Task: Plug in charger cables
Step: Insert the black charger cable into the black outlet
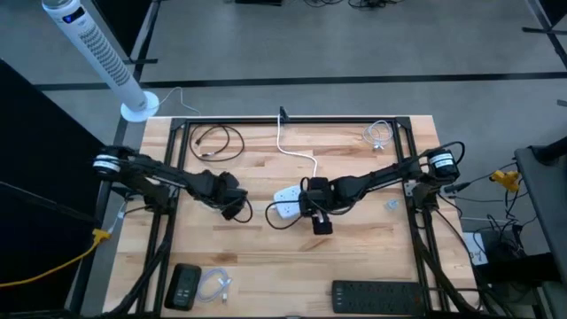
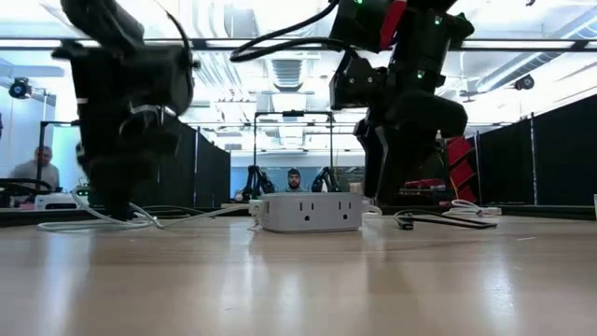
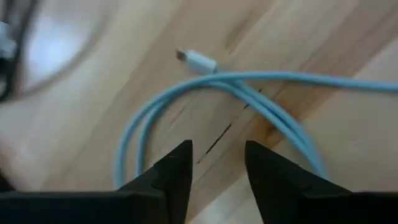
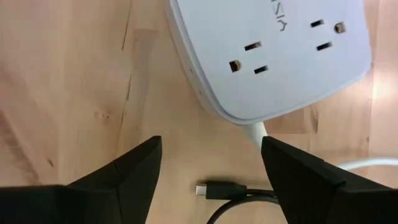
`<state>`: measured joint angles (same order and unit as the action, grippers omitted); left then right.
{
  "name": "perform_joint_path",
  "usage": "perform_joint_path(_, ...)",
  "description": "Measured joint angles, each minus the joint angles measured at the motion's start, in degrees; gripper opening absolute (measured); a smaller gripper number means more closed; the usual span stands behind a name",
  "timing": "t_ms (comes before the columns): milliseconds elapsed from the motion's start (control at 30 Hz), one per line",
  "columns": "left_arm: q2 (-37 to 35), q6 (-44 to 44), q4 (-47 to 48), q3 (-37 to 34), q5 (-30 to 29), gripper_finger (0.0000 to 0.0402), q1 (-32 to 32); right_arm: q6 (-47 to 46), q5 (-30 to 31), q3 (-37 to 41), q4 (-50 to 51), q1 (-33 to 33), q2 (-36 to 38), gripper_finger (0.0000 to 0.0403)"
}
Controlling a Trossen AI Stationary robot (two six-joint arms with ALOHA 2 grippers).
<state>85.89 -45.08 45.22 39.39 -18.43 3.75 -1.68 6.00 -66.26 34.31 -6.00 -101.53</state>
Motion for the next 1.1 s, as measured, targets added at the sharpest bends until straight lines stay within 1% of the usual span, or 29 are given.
perform_joint_path(133,2.23,5.82,-6.51,-1.00,1.24,0.0095,0.04,-1.07,0.00,0.04,-0.09,0.00,3.68,0.0250)
perform_joint_path(167,2.57,7.53,-10.51,-0.90,1.03,0.0089,0.31,-0.94,0.00,0.04,-0.10,0.00,4.87,0.0247)
perform_joint_path(267,2.94,14.57,-21.52,-0.17,3.08,0.0070,1.00,-0.34,0.75,0.02,-1.16,0.11,8.30,0.0239)
perform_joint_path(300,3.04,18.14,-25.87,-0.12,4.03,0.0065,1.20,-0.27,1.28,0.02,-1.51,0.11,9.26,0.0236)
perform_joint_path(367,3.36,26.91,-39.03,0.02,5.90,0.0057,1.90,-0.25,1.57,0.02,-2.72,0.13,10.68,0.0230)
perform_joint_path(467,3.72,38.45,-56.39,0.12,5.59,0.0049,2.64,-0.51,1.58,0.02,-3.11,0.04,11.55,0.0221)
perform_joint_path(533,4.44,43.47,-62.50,0.11,5.19,0.0044,2.62,-1.35,1.54,0.04,-2.86,-0.28,11.43,0.0216)
perform_joint_path(600,4.49,45.76,-64.23,0.20,4.55,0.0041,2.57,-2.14,1.51,0.13,-2.80,-0.63,11.10,0.0211)
perform_joint_path(633,4.27,45.97,-63.57,0.39,4.32,0.0040,2.44,-2.45,1.51,0.30,-2.42,-0.72,10.74,0.0209)
perform_joint_path(733,3.99,45.86,-57.93,0.34,2.92,0.0038,2.36,-2.85,1.46,1.34,-2.14,-1.29,9.62,0.0205)
perform_joint_path(867,3.35,44.27,-52.16,0.32,2.73,0.0038,2.40,-3.74,1.11,3.89,-0.91,-1.47,8.66,0.0205)
perform_joint_path(967,2.07,43.16,-50.44,0.32,2.68,0.0038,2.97,-5.39,1.25,5.27,3.22,-1.51,8.63,0.0206)
perform_joint_path(1100,-0.57,44.71,-50.85,0.32,2.81,0.0038,3.36,-9.69,4.23,6.49,7.72,-1.49,8.89,0.0201)
